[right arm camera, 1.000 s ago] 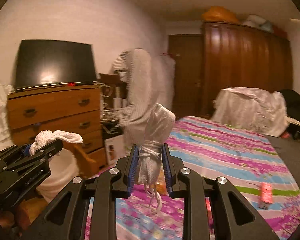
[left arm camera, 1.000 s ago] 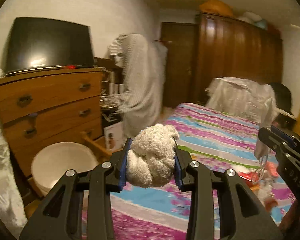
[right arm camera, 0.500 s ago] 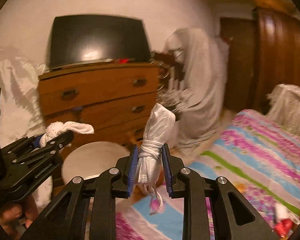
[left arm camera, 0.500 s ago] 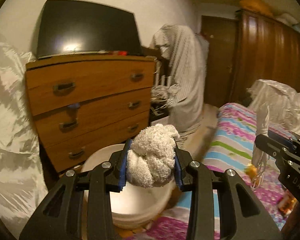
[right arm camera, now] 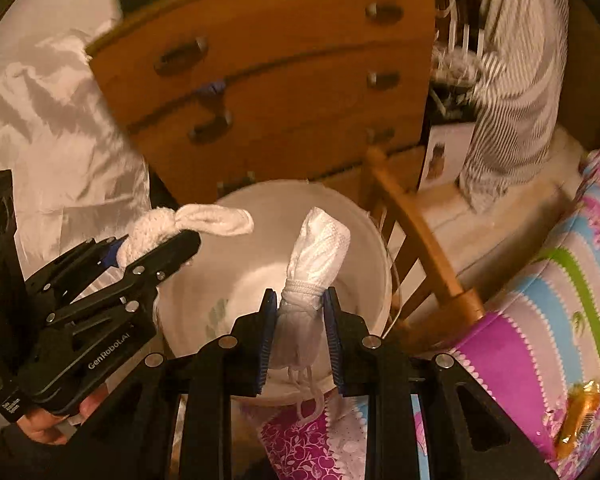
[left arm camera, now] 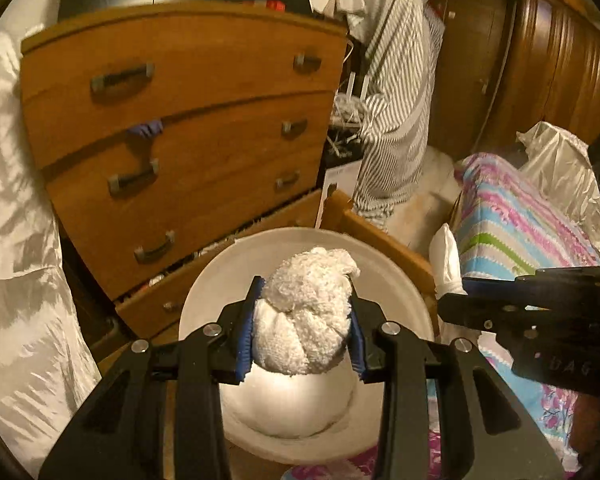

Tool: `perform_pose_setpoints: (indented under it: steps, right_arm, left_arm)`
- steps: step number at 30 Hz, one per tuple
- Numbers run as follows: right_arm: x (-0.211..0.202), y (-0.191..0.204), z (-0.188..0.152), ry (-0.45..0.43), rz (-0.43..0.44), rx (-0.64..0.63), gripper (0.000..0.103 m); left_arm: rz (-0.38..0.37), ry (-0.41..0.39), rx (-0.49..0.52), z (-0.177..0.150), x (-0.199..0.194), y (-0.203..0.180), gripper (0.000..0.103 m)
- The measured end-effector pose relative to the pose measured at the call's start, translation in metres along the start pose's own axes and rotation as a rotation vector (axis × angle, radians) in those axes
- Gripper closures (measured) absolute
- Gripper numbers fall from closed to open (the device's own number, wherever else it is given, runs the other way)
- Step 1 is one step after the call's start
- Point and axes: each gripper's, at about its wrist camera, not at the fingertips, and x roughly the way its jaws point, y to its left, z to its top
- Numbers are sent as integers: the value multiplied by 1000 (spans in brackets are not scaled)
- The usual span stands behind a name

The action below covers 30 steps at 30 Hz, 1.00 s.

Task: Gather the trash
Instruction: 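Carry the cloth ball and white bag with both tools over the white bucket, then open both tools to drop the cloth ball and bag into the bucket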

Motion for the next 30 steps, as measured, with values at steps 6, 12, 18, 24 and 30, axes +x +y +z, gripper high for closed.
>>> perform_pose_setpoints:
  steps: [6,12,18,24,30]
  right_arm:
    - [5,-13,8,22,34,54,77]
    - [-5,-24,4,19,24,52,77]
    - [-4,-22,0,22,19,45,77]
    - [-5,-25,-4,22,14,41,77]
    - [-9,-31,-9,10,29,51,52]
  left_arm:
    - [27,25,-41,4,18,33,68]
    - [25,31,-90,5,26,59,68]
    - [5,28,-78,4,27,56,68]
    - [-11,26,-80,3,30,56,66]
    - [6,21,-82,1,32,53,39]
